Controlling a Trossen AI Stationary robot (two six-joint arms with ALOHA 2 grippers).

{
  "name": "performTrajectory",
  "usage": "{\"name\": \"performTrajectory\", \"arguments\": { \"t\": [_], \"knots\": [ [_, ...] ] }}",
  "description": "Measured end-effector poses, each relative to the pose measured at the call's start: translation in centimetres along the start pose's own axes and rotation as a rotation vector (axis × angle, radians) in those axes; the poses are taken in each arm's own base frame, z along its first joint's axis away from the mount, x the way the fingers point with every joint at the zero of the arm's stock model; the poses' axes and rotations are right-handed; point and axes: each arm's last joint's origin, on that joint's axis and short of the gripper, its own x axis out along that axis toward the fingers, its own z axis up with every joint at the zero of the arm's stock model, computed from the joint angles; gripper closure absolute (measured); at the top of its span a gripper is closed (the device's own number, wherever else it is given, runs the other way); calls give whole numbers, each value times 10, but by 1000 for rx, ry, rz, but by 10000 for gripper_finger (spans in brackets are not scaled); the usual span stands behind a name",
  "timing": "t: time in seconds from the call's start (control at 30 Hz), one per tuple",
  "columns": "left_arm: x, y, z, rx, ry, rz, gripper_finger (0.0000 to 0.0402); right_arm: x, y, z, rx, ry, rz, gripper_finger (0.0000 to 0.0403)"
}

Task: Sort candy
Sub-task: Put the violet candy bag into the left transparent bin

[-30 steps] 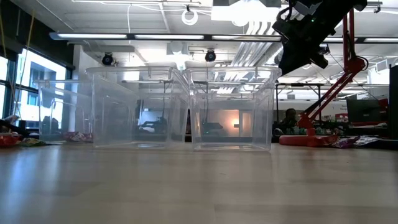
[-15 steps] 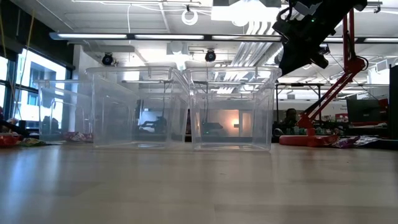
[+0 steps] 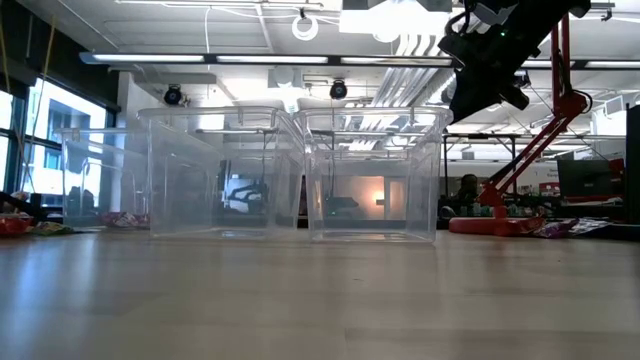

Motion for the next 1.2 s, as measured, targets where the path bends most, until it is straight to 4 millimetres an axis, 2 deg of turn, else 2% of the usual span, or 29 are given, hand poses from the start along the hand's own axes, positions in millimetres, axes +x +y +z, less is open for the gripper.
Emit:
{"name": "performTrajectory", "arguments": {
  "t": [0.07, 0.2, 0.37, 0.63, 0.8, 0.93, 1.07, 1.2],
  "knots": [
    [-1, 0, 2, 4, 4, 1, 391, 0, 0, 0, 0, 0, 0, 403],
    [-10, -2, 14, 25, -21, -30, 388, 0, 0, 0, 0, 0, 0, 403],
    [-32, 0, 37, 78, -99, -51, 399, 0, 0, 0, 0, 1, -1, 403],
    [-76, 29, 73, 122, -254, 83, 401, 0, 0, -1, -2, 7, 0, 403],
    [-104, 39, 103, 171, -382, 57, 401, 0, 0, -1, -2, 9, 1, 403],
    [-121, 49, 122, 167, -419, 39, 401, 0, 0, -1, -3, 13, 2, 403],
    [-139, 53, 131, 189, -431, 78, 401, 0, 0, -1, -3, 12, 2, 403],
    [-159, 47, 126, 246, -432, 130, 401, 0, 0, -1, -3, 12, 2, 403]
  ]
}}
